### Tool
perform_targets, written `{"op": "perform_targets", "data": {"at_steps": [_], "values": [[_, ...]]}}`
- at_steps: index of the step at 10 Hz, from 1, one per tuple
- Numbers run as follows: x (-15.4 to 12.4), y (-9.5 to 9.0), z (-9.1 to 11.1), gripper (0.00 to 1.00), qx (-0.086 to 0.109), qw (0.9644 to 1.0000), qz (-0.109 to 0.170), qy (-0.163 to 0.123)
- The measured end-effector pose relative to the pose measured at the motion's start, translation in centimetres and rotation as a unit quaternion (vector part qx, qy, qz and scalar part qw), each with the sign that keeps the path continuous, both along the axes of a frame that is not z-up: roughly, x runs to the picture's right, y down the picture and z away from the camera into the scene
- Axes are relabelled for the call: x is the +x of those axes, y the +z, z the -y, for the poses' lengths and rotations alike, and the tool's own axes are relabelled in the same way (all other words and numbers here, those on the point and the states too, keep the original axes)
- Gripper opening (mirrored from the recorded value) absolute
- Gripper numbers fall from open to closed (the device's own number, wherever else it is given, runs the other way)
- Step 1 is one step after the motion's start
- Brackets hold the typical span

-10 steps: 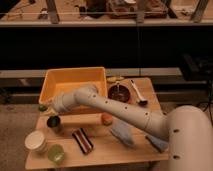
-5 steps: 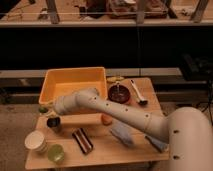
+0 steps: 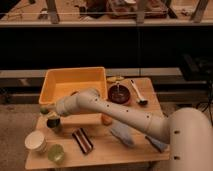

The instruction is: Place pepper in metal cup

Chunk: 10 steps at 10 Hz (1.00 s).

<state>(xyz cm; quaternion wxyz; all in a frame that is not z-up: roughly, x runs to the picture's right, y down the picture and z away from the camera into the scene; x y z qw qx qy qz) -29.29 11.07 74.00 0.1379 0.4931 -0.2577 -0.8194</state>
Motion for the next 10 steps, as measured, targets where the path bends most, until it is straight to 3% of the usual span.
{"op": "perform_targets", "data": {"at_steps": [3,4,10], "values": [[0.27,-0.03,0.04,0.76,-0.005,1.0000,-0.006,0.002],[0.26,-0.03,0.02,0.80,-0.005,1.0000,-0.007,0.002],[0.26,-0.02,0.00,0.80,-0.005,1.0000,-0.007,0.001]]}}
